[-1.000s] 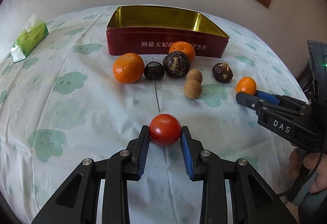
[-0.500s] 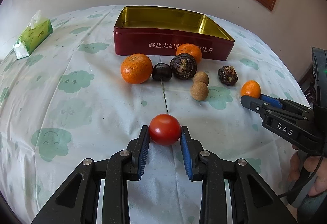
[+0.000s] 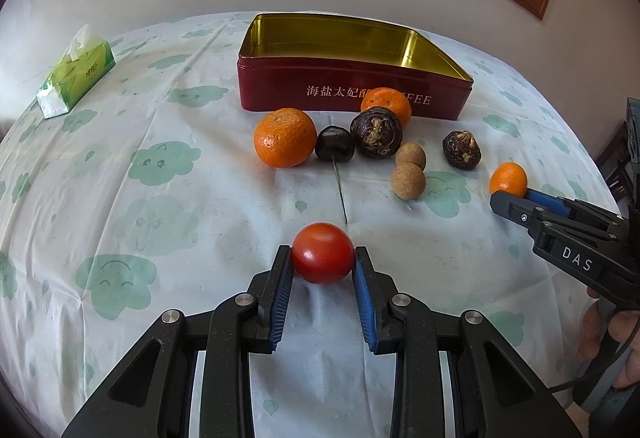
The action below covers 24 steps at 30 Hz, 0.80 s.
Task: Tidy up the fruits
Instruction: 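Lift the tomato with left tool while right tool lifts the mandarin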
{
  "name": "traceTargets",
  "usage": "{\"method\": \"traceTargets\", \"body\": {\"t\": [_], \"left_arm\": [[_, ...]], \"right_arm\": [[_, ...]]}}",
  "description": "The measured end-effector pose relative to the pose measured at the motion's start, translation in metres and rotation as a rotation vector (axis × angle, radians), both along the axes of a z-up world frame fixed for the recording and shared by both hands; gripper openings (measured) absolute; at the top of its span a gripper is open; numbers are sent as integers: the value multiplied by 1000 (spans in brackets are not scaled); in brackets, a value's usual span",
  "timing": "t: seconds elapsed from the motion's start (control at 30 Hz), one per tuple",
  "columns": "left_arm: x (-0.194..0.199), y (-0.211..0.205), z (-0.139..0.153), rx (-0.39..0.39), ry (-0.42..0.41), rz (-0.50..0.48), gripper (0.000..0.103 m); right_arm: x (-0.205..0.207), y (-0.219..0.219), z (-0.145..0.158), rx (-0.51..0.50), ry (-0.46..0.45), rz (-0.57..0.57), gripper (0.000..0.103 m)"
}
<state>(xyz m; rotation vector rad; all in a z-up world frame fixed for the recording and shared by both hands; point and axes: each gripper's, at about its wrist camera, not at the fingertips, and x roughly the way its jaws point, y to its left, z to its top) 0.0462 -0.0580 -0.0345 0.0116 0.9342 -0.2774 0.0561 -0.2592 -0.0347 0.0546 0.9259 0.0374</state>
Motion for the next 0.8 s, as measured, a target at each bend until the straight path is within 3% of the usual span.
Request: {"method": "traceTargets", "body": {"t": [0.8], "left_arm": [[3, 7, -1, 3, -4, 20, 31]], "right_arm": [[-1, 5, 7, -6, -9, 14, 36]]}}
